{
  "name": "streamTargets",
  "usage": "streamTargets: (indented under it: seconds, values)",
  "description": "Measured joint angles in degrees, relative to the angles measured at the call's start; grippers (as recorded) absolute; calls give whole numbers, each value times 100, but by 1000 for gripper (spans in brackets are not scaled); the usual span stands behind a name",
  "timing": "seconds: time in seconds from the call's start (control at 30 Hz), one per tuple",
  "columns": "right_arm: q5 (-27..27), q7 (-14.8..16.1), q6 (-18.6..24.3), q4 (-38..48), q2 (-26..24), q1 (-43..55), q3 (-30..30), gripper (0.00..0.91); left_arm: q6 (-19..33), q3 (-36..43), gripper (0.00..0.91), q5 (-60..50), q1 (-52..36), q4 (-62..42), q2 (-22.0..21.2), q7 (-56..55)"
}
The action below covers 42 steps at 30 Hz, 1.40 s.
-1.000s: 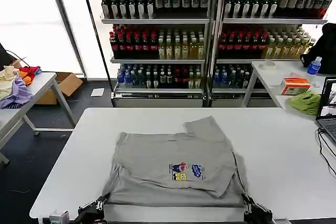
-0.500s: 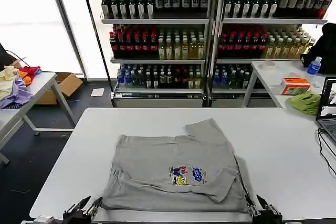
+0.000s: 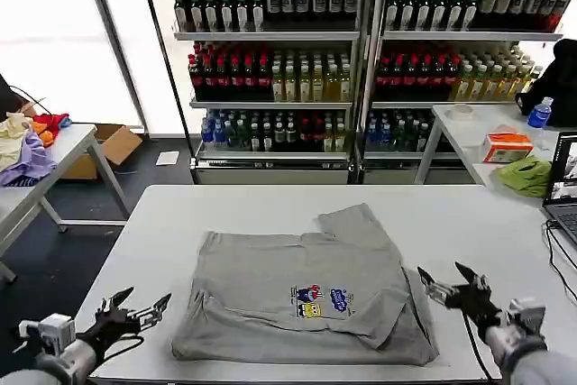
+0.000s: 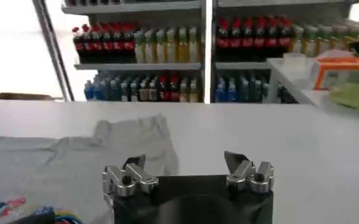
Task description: Fold and organize the clothes.
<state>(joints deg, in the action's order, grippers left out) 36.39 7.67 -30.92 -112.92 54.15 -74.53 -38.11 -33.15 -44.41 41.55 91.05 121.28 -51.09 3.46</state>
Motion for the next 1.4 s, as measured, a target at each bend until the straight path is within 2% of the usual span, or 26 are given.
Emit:
streamTargets:
  seconds: [0.17, 0.37, 0.77, 1.23, 1.27, 1.3, 1.33, 1.37, 1.4]
  values:
    - [-221, 443, -79, 959, -12, 1201, 701, 907, 2, 597, 907, 226, -866, -531, 256, 143]
    - [-498, 738, -130, 1990, 184, 2296, 1435, 907, 2, 1440, 907, 346, -1934, -1270, 323, 218]
    - [-948, 926, -144, 3489, 733, 3691, 2422, 907, 13, 2765, 907, 381, -3585, -2637, 206, 328]
    - [-1255, 988, -104, 4402, 1052, 4201, 2848, 907, 65, 3363, 907, 269, -4388, -3553, -77, 361]
    - [-1263, 995, -103, 4434, 1055, 4214, 2862, 846, 73, 3393, 867, 262, -4424, -3596, -98, 364]
    - [-1270, 1007, -102, 4462, 1057, 4224, 2879, 736, 76, 3418, 786, 253, -4454, -3631, -114, 365]
    - [-1276, 1019, -99, 4488, 1057, 4230, 2896, 413, 78, 3441, 453, 244, -4477, -3661, -125, 369]
    - [-1281, 1023, -89, 4507, 1061, 4235, 2906, 232, 81, 3463, 343, 235, -4498, -3692, -134, 375]
    - [-1283, 1023, -80, 4527, 1068, 4243, 2914, 0, 85, 3479, 131, 230, -4508, -3711, -141, 377]
